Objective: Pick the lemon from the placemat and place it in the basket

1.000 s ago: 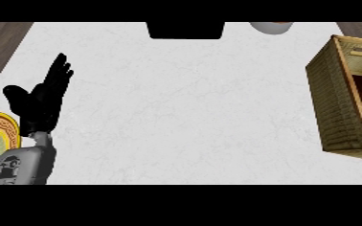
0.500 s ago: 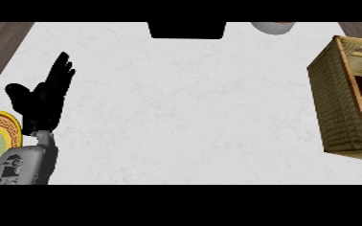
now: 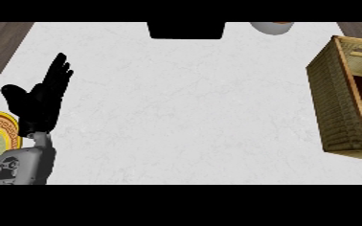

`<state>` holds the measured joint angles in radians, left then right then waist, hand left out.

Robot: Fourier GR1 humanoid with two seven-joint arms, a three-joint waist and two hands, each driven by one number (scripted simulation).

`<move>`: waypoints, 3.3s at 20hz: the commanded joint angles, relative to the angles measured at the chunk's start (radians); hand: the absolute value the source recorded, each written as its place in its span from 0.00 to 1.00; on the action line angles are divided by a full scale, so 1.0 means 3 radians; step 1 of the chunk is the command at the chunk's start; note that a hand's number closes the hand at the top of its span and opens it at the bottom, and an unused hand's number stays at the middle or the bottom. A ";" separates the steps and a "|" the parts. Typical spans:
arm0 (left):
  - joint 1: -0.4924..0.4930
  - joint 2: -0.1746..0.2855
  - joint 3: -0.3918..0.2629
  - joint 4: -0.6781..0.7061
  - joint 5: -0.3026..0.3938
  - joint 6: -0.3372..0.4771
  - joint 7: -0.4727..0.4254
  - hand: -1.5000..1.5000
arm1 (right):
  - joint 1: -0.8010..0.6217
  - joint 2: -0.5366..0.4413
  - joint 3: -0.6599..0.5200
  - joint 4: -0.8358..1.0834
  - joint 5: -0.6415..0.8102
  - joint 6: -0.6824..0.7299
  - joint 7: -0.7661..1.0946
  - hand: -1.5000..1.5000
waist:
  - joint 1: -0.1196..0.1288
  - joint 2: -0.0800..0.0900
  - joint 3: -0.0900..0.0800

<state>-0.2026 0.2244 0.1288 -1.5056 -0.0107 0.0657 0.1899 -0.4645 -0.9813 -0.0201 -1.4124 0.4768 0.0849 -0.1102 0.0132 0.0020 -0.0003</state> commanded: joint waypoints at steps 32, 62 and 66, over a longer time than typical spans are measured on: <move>-0.0074 -0.0148 0.0005 0.0129 -0.0159 0.0039 -0.0041 0.50 | -0.0424 0.0551 -0.0089 0.1260 0.1410 0.0308 -0.0708 1.00 | -0.0039 -0.0007 0.0000; -0.0006 -0.0134 0.0056 0.0057 -0.0173 0.0019 -0.0027 0.50 | -0.0686 0.0841 -0.1325 0.1564 0.0456 0.0912 -0.0343 0.00 | -0.0105 -0.0035 -0.0001; -0.0005 -0.0057 0.0148 0.0180 -0.0081 -0.0089 -0.0101 0.50 | -0.0866 0.0747 -0.1716 0.1792 0.0167 0.0985 0.0039 0.00 | -0.0073 -0.0017 -0.0001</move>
<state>-0.1995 0.1953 0.1606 -1.4717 -0.0453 0.0524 0.1635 -0.7080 -0.7512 -0.4482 -0.8772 0.6085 0.3461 -0.1820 -0.0074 -0.0040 -0.0005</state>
